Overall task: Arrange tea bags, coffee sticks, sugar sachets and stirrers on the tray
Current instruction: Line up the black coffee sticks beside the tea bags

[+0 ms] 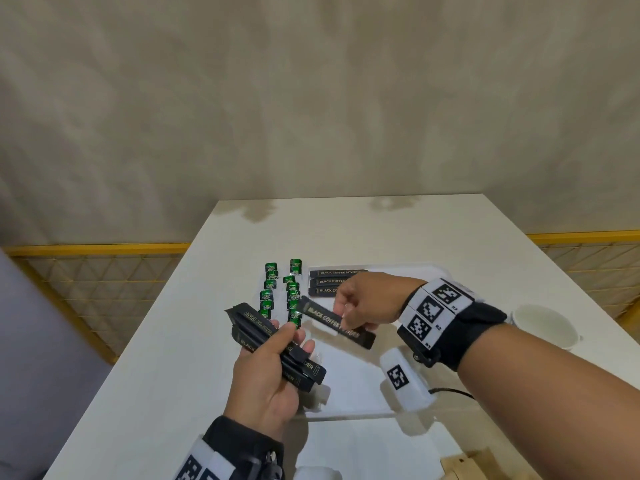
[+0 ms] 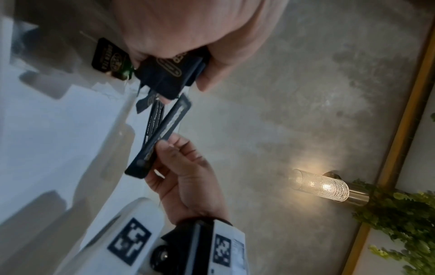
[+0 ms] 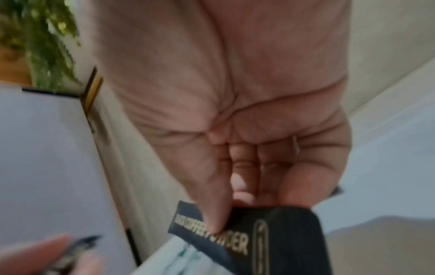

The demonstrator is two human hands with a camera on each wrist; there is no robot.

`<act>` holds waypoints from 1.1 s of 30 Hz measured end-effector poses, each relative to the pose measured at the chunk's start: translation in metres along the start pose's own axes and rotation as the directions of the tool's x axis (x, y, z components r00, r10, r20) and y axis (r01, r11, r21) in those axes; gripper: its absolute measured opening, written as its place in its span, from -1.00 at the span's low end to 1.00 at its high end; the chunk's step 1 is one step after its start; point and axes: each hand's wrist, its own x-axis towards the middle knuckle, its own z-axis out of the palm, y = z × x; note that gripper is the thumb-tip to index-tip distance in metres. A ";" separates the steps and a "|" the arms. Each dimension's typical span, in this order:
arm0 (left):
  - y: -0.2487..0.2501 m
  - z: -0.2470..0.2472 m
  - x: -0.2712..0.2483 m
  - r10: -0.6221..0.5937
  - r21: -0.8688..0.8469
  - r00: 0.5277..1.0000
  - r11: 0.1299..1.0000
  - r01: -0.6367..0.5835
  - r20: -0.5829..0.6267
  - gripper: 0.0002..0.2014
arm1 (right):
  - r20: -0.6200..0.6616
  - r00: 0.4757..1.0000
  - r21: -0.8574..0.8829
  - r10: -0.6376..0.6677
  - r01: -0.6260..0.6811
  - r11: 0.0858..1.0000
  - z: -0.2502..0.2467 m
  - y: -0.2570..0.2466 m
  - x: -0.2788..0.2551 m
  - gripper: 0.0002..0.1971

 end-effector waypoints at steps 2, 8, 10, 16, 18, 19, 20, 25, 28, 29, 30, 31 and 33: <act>0.001 -0.002 -0.002 0.003 0.003 1.000 1.000 -0.003 -0.008 -0.72 | -0.107 0.993 -0.244 0.049 -0.074 0.967 -0.002 0.002 0.001 -0.83; 0.004 -0.003 -0.009 -0.001 0.010 1.000 1.000 0.001 0.000 -0.73 | -0.159 0.986 -0.370 0.057 -0.113 0.922 0.006 0.005 0.014 -0.70; 0.006 -0.003 -0.011 -0.001 0.007 1.000 1.000 0.001 0.019 -0.71 | -0.243 0.969 -0.370 0.031 -0.123 0.921 0.009 0.007 0.019 -0.76; 0.010 0.005 -0.019 -0.036 0.001 0.997 0.999 0.036 0.068 -0.77 | -0.126 0.992 -0.536 -0.014 -0.057 0.842 0.013 0.002 0.024 -0.70; 0.010 0.007 -0.021 -0.058 0.002 0.996 0.998 0.058 0.064 -0.79 | -0.092 0.996 -0.586 0.018 -0.069 0.807 0.013 0.002 0.031 -0.65; 0.010 0.007 -0.022 -0.065 0.008 0.996 0.998 0.065 0.056 -0.80 | -0.091 0.996 -0.594 0.025 -0.074 0.801 0.012 0.003 0.034 -0.65; 0.009 0.007 -0.023 -0.071 0.012 0.996 0.997 0.071 0.050 -0.82 | -0.102 0.995 -0.595 0.020 -0.077 0.800 0.013 0.004 0.038 -0.66; 0.011 0.006 -0.024 -0.093 0.032 0.995 0.995 0.092 0.024 -0.86 | -0.162 0.987 -0.610 -0.005 -0.096 0.787 0.012 0.008 0.050 -0.72; 0.013 0.006 -0.025 -0.090 0.048 0.996 0.995 0.089 0.018 -0.87 | -0.192 0.981 -0.621 -0.039 -0.091 0.779 0.012 0.008 0.052 -0.75; 0.013 0.006 -0.026 -0.089 0.047 0.996 0.995 0.088 0.019 -0.87 | -0.199 0.979 -0.628 -0.052 -0.087 0.773 0.012 0.008 0.051 -0.75; 0.013 0.007 -0.027 -0.090 0.046 0.996 0.995 0.089 0.021 -0.87 | -0.202 0.978 -0.635 -0.058 -0.085 0.768 0.013 0.009 0.052 -0.75; 0.013 0.007 -0.027 -0.092 0.047 0.995 0.995 0.091 0.024 -0.87 | -0.202 0.978 -0.640 -0.062 -0.084 0.764 0.013 0.009 0.052 -0.75; 0.013 0.008 -0.028 -0.096 0.054 0.995 0.994 0.094 0.029 -0.88 | -0.198 0.978 -0.635 -0.062 -0.080 0.768 0.011 0.009 0.051 -0.75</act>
